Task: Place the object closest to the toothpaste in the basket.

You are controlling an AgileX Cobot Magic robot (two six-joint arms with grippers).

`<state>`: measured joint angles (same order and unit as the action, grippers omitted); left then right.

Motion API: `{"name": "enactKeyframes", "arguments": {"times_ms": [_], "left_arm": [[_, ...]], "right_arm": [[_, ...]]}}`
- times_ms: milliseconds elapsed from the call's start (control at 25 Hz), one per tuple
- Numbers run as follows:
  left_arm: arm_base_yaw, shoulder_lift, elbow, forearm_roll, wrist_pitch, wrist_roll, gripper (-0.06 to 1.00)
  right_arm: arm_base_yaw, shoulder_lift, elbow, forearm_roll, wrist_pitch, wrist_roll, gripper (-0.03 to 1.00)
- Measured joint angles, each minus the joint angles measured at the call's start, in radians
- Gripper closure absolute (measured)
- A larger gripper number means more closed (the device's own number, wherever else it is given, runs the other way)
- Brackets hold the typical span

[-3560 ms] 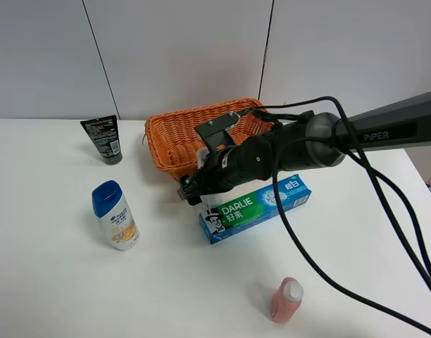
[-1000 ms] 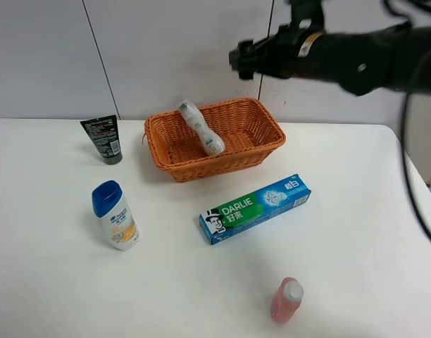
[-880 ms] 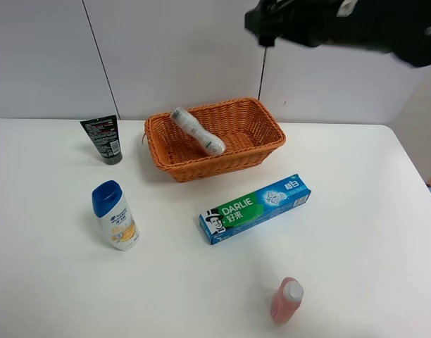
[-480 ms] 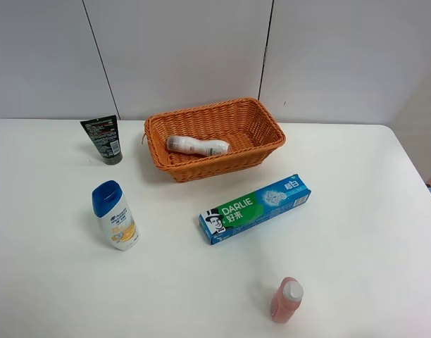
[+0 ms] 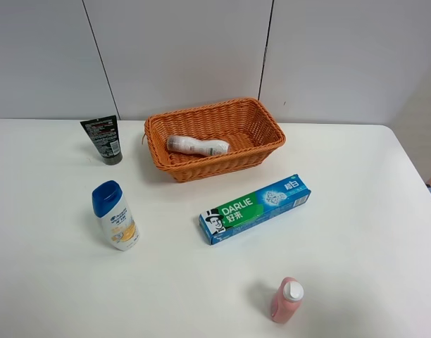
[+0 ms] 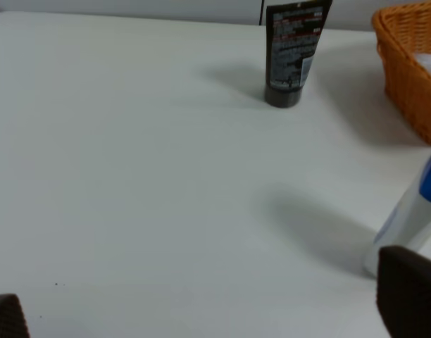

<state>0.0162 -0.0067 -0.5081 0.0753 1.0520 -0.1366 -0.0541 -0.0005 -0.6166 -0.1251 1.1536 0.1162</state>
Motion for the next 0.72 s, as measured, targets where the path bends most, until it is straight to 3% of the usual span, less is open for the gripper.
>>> {"name": "enactKeyframes", "arguments": {"times_ms": [320,720], "left_arm": [[0.0,0.0,0.0,0.0,0.0,0.0,-0.05],[0.0,0.0,0.0,0.001,0.0,0.0,-0.05]], "right_arm": [[0.0,-0.002,0.106,0.059,-0.059,0.008,0.18],[0.0,-0.002,0.109,0.071,-0.074,0.008,0.18]]}}
